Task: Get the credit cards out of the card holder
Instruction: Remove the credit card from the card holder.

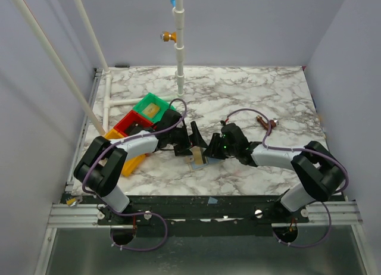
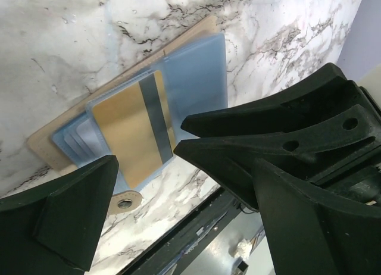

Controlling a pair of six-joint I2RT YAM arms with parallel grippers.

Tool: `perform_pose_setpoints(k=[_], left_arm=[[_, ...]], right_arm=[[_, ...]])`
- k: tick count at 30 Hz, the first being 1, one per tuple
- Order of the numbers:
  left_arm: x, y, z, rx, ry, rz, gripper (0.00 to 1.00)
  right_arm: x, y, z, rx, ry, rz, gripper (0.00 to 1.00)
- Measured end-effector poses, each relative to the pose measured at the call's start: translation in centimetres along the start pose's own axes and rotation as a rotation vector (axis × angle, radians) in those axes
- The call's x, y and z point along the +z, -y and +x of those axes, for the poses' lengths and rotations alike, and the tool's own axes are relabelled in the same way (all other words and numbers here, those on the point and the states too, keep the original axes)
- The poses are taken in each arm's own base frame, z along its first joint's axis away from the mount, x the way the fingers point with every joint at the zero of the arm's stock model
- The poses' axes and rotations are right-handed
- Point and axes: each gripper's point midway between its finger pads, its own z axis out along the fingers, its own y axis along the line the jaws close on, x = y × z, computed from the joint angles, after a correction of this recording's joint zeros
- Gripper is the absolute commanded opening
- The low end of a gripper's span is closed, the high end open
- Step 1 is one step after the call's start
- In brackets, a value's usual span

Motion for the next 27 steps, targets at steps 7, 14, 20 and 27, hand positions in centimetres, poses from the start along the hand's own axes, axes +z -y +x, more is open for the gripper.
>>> perform_pose_setpoints(k=[7,14,20,27], left_arm=[[0.1,-0.1,-0.4,-0.003,0.012,0.006,0.99],[1.0,-0.8,-0.4,-0.016,-0.006,-0.006,0.99],[1.4,-0.5,-0.6,-0.015,-0.016,0.005,0.99],[1.7,-0.3,-1.0,-0.008,-0.020,0.008,0.99]], right_arm=[[0.5,0.2,0.0,0.002,0.003,-0.001,0.35],[0.8,0.3,0.1,0.010,0.006,-0.003,0.35],[0.8,0.3,0.5,0.037,0.002,-0.018,0.32],[0.7,0.3,1.4,0.091,-0.008,-0.055,0.31]])
